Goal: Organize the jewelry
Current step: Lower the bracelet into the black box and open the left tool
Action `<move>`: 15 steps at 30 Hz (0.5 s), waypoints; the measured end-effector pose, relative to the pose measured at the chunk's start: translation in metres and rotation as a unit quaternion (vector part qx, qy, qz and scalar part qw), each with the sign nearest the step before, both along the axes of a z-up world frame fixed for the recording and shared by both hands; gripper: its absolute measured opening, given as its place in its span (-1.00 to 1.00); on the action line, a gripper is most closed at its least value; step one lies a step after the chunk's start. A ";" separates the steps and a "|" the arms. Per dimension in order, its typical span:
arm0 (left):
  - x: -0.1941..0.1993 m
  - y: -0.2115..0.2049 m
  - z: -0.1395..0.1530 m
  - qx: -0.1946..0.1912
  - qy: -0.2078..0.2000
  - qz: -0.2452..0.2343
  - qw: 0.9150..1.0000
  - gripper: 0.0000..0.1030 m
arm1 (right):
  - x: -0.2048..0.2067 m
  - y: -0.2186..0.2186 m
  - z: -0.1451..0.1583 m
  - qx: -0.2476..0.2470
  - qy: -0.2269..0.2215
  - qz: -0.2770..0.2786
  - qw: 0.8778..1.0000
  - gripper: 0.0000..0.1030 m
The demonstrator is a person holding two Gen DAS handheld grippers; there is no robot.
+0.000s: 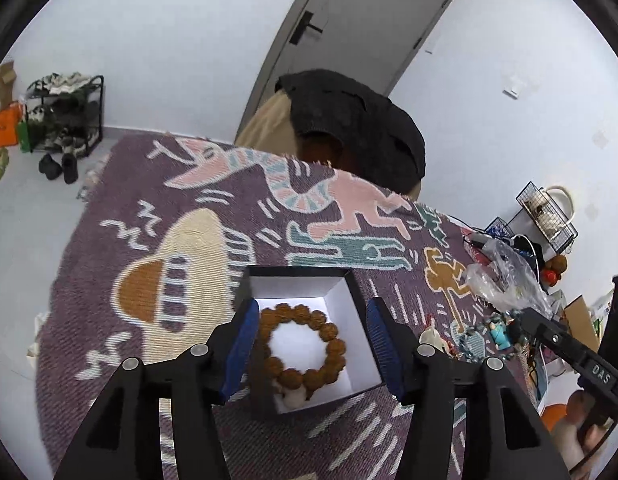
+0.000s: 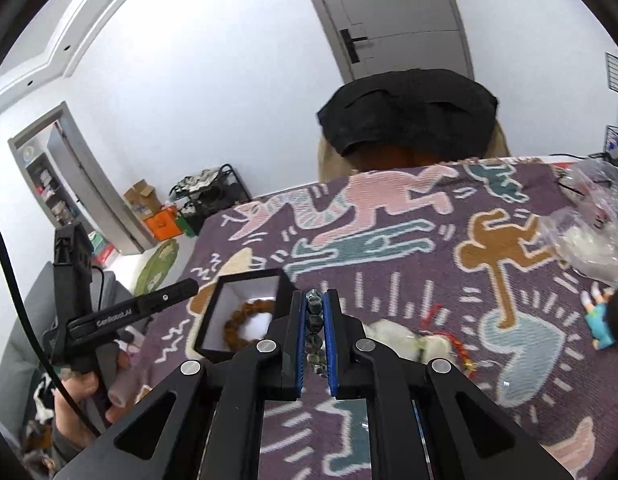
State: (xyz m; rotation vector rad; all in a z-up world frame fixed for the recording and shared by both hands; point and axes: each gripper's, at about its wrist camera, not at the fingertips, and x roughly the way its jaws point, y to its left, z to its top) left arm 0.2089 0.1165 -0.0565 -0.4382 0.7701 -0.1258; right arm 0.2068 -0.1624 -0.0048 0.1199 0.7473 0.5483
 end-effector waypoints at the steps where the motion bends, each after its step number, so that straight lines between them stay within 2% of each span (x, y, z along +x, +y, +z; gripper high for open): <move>1: -0.003 0.003 0.001 0.001 -0.002 0.003 1.000 0.11 | 0.001 0.006 0.000 0.000 0.001 0.004 1.000 -0.81; 9: -0.026 0.040 0.003 0.005 -0.007 0.034 0.999 0.13 | 0.006 0.066 -0.008 -0.012 0.011 0.046 0.999 -0.81; 15: -0.035 0.063 -0.008 -0.004 0.008 0.055 0.998 0.14 | 0.020 0.099 -0.023 -0.015 0.035 0.062 0.997 -0.81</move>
